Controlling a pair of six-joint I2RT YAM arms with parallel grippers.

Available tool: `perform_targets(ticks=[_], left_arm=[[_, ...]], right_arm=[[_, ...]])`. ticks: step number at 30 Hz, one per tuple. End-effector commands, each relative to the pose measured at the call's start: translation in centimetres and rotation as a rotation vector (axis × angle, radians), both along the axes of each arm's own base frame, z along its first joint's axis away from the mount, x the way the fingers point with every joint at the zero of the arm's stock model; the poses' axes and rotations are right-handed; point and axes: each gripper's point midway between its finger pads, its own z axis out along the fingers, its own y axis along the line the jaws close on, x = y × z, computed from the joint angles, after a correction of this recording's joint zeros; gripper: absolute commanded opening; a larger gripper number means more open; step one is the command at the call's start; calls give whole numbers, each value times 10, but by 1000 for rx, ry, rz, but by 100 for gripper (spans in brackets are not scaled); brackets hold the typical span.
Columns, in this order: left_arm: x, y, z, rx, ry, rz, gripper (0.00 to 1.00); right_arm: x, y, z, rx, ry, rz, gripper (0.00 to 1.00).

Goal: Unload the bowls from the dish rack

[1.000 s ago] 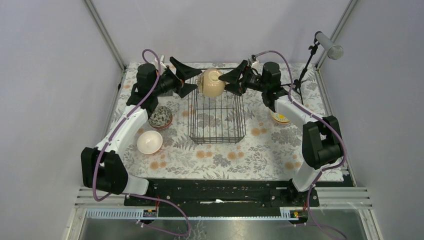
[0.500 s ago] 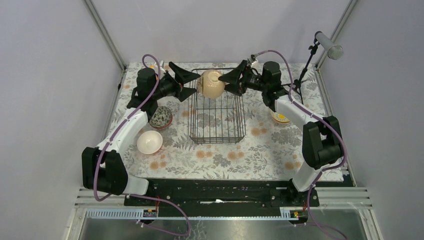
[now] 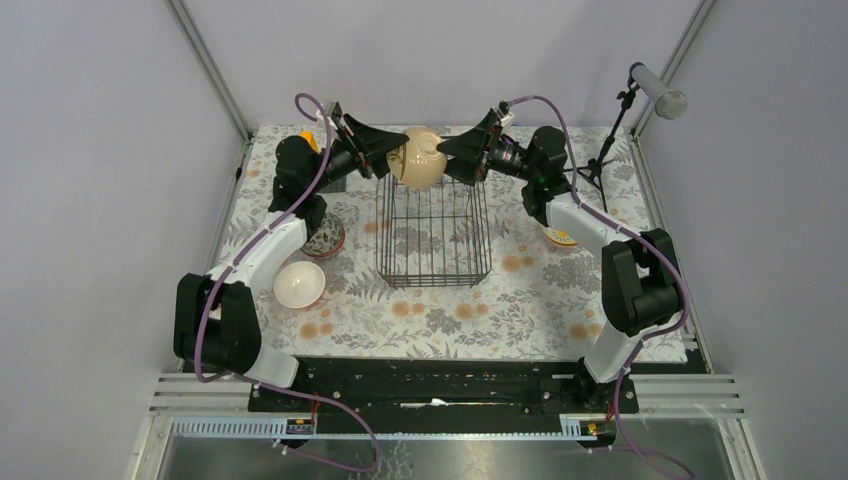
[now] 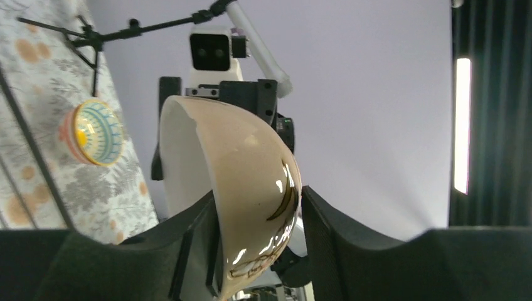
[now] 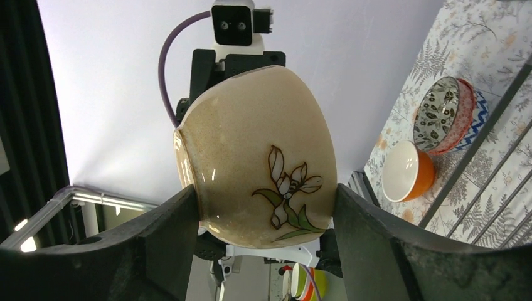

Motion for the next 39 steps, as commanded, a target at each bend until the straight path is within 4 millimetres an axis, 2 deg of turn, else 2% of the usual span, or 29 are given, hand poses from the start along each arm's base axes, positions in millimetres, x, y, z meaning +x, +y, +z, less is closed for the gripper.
perform_targets(ticks=[1,6,7,10,12,17,27,30,32,34,36,39], left_arm=[[-30,-11,42,-122,-168,-119,45],[-41,-14,58,-185,-219,-167,27],[-42,-14,60,-194,-225,-173,21],[-44,-13,64,-211,-230,-181,0],[-46,-14,66,-211,-236,-183,0],[-44,-15,60,-180,-221,-171,0],[-37,-13,47,-148,-206,-147,0],[-32,-12,37,-82,-193,-119,0],[-27,-14,21,6,-147,-103,0],[-20,-13,-3,137,-98,-63,0],[-19,-8,-25,279,-73,-24,0],[-21,0,-42,422,-55,13,0]], right_arm=[[-14,-1,35,110,-99,46,43],[-12,-1,39,132,-91,51,46],[-12,-1,40,138,-93,54,49],[-10,0,39,149,-84,58,69],[-9,0,38,151,-80,53,81],[-8,-1,32,132,-78,39,99],[-1,-8,-3,10,-18,-11,100],[6,-16,-33,-130,47,-61,100],[12,-27,-60,-255,100,-113,100],[11,-37,-74,-323,108,-139,100],[11,-45,-79,-372,108,-164,100],[10,-56,-88,-484,96,-201,100]])
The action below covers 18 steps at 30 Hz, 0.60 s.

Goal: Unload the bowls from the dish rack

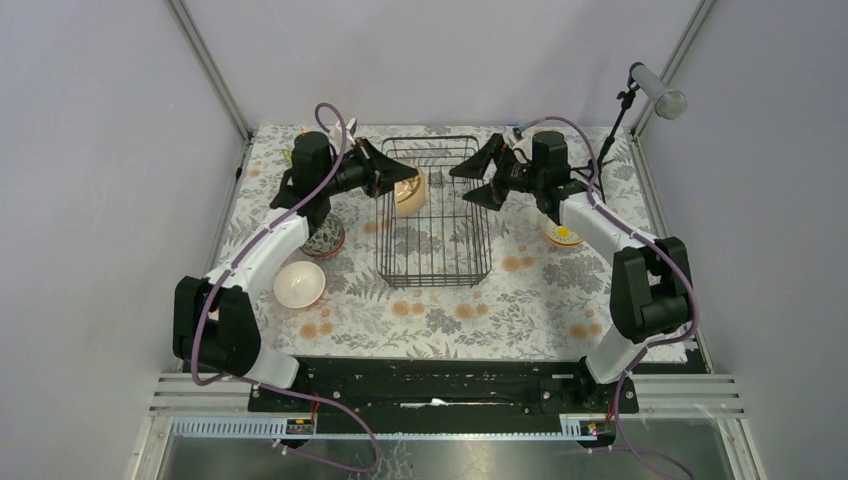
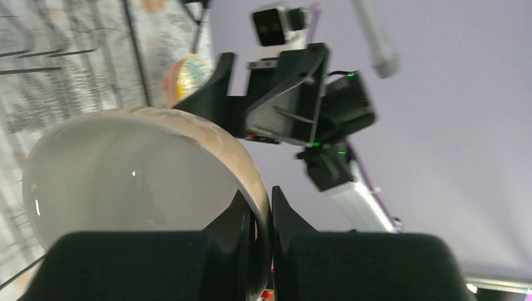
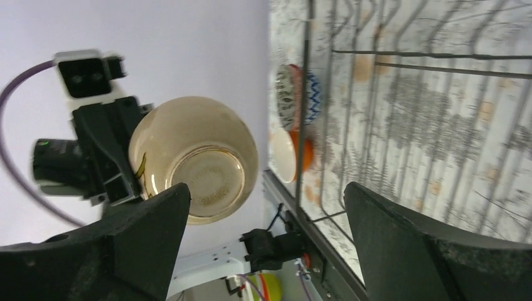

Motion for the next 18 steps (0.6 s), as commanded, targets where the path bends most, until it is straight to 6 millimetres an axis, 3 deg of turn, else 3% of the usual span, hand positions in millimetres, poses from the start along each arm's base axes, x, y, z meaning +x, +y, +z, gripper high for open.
perform_targets(ticks=[1,6,12,18], left_arm=[[-16,17,9,270,-149,45,0],[-29,-4,-3,483,-201,-9,0],[-37,-42,-12,662,-315,-81,0],[-64,-98,-21,857,-565,-263,0]], right_arm=[[-6,-24,0,-228,-66,-39,100],[-7,-45,-9,-398,-63,-81,100],[-20,-56,21,-429,-156,-98,98],[-29,-81,43,-542,-194,-177,98]])
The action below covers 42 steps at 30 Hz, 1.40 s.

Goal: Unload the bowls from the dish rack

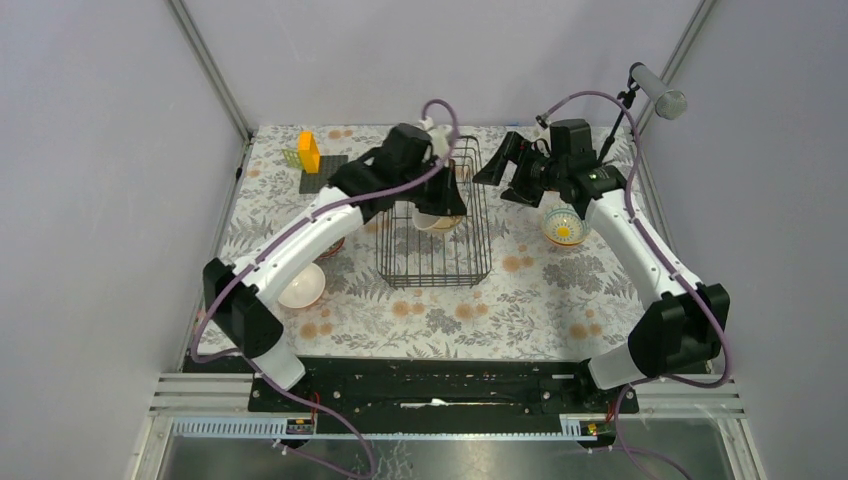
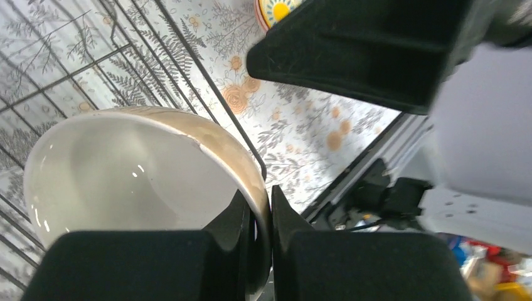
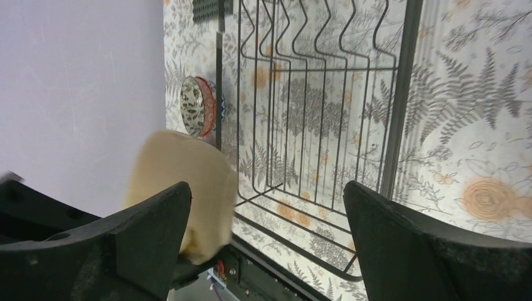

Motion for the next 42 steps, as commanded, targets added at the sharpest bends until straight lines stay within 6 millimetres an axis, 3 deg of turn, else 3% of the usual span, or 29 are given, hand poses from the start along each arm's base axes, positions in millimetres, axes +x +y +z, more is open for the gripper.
perform_targets(ticks=[1,6,9,11,15,17,21,26,42], left_arm=[[-13,-31,13,157,-282,-168,0],[-51,-53,6,174,-489,-321,0],[-58,-45,21,107,-644,-302,0],[-80,-33,36,41,-792,-392,0],[-128,-17,20,55,-1032,-723,0],[-141,-11,11,89,-1075,-846,0],[-146,-3,-1,159,-1059,-952,0],[-139,-2,-9,234,-1053,-996,0],[-124,-9,-13,315,-1059,-1019,0]], right_arm=[[-7,-22,40,-90,-104,-41,97],[-22,-17,64,-56,-85,50,83],[-36,-7,65,-21,-38,139,76],[-46,-1,65,6,-14,202,69],[-59,7,76,37,-51,303,66],[-63,11,78,18,-66,339,66],[-76,30,76,-65,-79,451,64],[-88,50,59,-217,-63,552,65],[-98,46,23,-485,-65,596,60]])
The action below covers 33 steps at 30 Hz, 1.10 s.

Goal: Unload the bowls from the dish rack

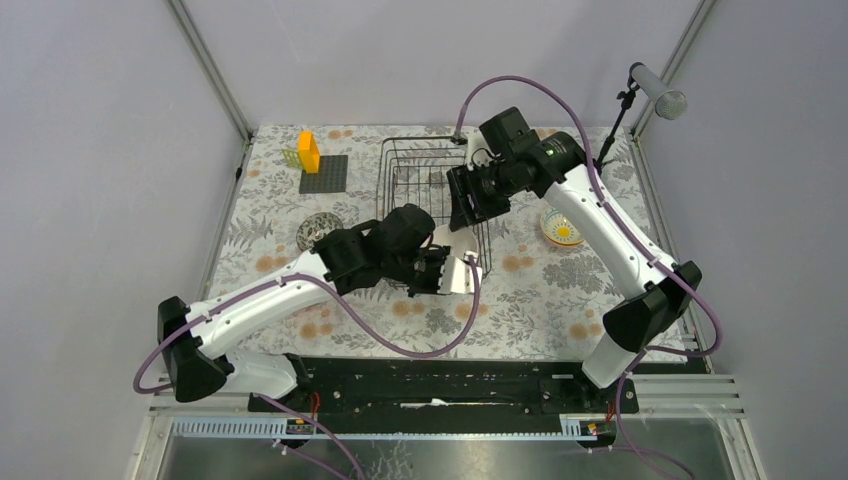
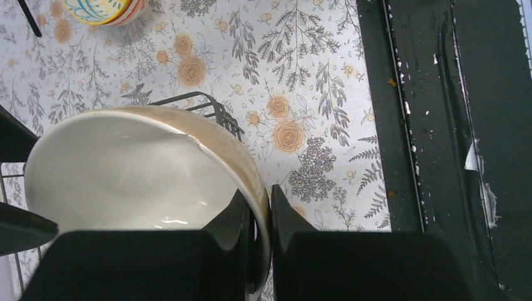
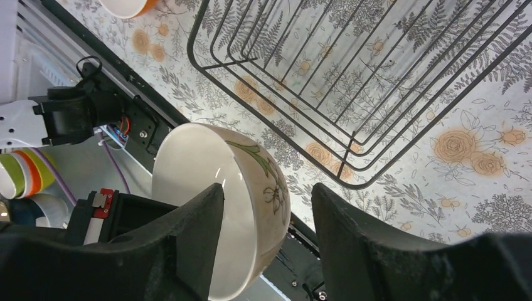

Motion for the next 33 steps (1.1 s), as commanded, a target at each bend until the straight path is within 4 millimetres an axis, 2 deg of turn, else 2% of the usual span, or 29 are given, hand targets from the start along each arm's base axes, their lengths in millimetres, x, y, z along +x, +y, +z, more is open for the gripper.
perform_targets(ticks=[1,9,15,18,21,23,26,29,33], left_arm=[[15,-23,44,-126,-124,-33,0],[23,-27,42,-108,-141,-16,0],[26,-28,43,-106,-152,-11,0],[27,-28,44,-105,-153,-9,0],[27,-27,45,-108,-157,-6,0],[28,-26,45,-107,-158,1,1],[27,-25,44,-107,-148,9,26],[30,-25,49,-137,-151,57,53],[42,-22,71,-260,-189,178,73]], right_arm=[[-2,-5,-1,-67,-46,24,58],[0,-11,-12,-157,-84,23,44],[-3,-16,-23,-217,-88,28,42],[-3,-17,-26,-238,-92,25,33],[-3,-17,-28,-254,-93,29,32],[-3,-17,-30,-262,-93,25,21],[2,-21,-31,-287,-106,3,0],[8,-26,-33,-320,-128,-27,0],[25,-48,-33,-409,-196,-156,0]])
